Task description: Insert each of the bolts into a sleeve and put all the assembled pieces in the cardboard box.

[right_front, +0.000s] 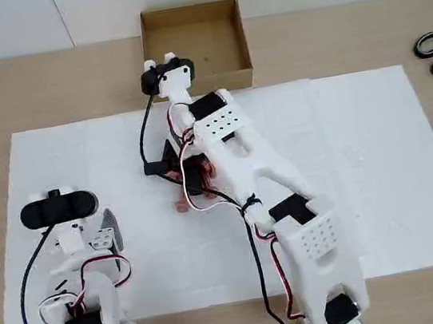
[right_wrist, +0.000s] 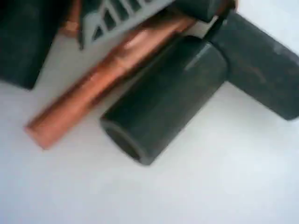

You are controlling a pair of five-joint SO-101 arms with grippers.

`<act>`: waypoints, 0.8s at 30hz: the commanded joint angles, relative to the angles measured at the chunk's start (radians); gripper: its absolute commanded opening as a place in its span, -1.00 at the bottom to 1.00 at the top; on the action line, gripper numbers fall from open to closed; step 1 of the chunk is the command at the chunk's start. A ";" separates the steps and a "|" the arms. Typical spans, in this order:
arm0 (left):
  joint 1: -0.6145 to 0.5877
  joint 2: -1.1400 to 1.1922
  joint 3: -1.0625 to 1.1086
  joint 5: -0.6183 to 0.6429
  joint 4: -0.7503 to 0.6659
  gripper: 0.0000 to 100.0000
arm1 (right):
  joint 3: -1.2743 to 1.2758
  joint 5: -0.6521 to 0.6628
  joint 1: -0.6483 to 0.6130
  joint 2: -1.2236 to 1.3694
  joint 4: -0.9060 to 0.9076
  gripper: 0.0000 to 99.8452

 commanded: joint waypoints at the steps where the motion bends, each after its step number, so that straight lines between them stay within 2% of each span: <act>1: 0.002 -0.014 -0.002 -0.006 -0.014 -0.66 | -0.031 -0.008 -0.016 -0.067 0.001 -0.66; 11: 0.002 -0.014 -0.001 -0.006 -0.015 -0.66 | -0.031 -0.009 -0.070 -0.073 0.028 -0.66; 24: 0.002 -0.014 -0.001 -0.006 -0.015 -0.66 | -0.026 -0.008 -0.050 -0.018 0.027 -0.67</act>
